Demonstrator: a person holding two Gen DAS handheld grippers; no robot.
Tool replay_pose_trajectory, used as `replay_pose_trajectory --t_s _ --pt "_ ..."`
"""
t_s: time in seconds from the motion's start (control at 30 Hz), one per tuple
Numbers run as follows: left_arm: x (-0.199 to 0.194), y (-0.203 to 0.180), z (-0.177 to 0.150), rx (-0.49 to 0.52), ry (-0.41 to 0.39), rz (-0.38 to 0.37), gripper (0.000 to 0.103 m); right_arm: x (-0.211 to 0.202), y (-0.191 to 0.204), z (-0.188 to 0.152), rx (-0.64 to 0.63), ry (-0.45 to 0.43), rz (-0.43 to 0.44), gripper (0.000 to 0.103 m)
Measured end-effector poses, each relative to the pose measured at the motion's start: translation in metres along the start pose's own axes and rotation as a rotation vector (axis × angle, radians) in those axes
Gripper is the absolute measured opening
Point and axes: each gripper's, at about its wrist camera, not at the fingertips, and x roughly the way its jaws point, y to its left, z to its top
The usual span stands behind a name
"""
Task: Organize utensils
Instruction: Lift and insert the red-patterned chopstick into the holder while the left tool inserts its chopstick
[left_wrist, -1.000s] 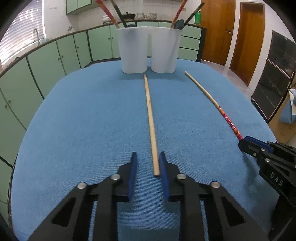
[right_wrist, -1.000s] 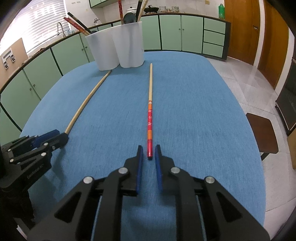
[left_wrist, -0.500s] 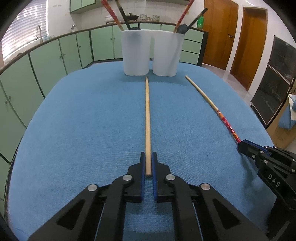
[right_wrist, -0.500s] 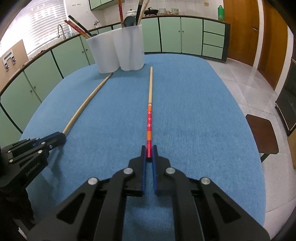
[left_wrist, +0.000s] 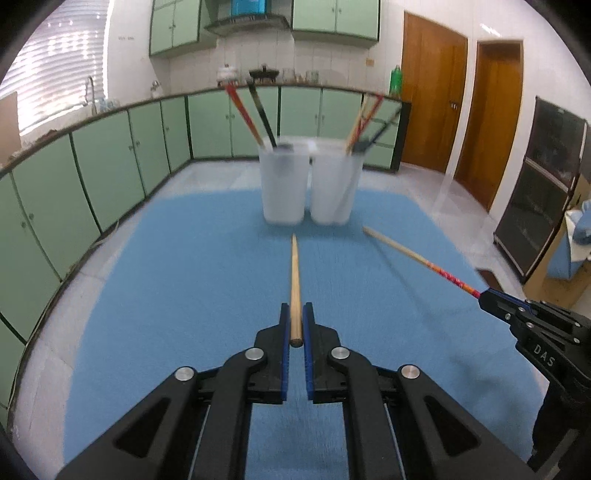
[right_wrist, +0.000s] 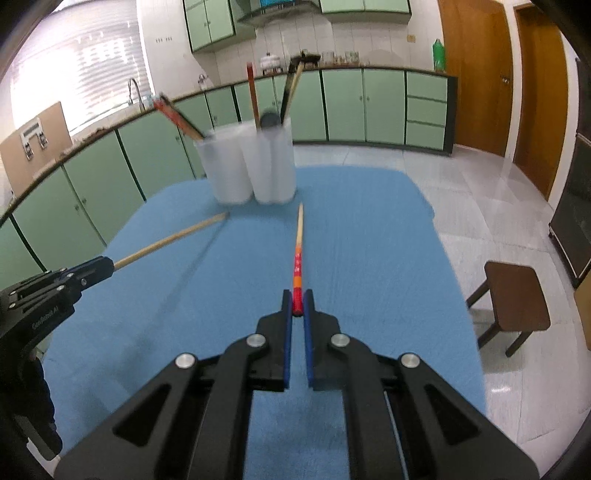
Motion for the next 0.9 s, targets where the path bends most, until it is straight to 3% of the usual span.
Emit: replay_pose_trajectory --t_s 0.17,0.43,0.67,0.9 --pt "-0.025 0.004 0.029 0.002 -0.092 -0.004 0.007 -0.026 0.000 0.026 0.005 -0.076 0.020 0.005" --pt "-0.042 0.013 0.072 0.005 -0.172 -0.039 0.007 -0.060 0.001 0.082 -0.016 -0.185 0.084 0.005" --pt "-0.046 0.011 0.104 0.029 -0.193 -0.093 0.007 -0.065 -0.003 0.124 -0.013 -0.198 0.159 0.005" --pt "-0.048 0.005 0.105 0.053 -0.196 -0.126 0.007 -0.067 0.005 0.133 -0.052 -0.200 0.161 0.005"
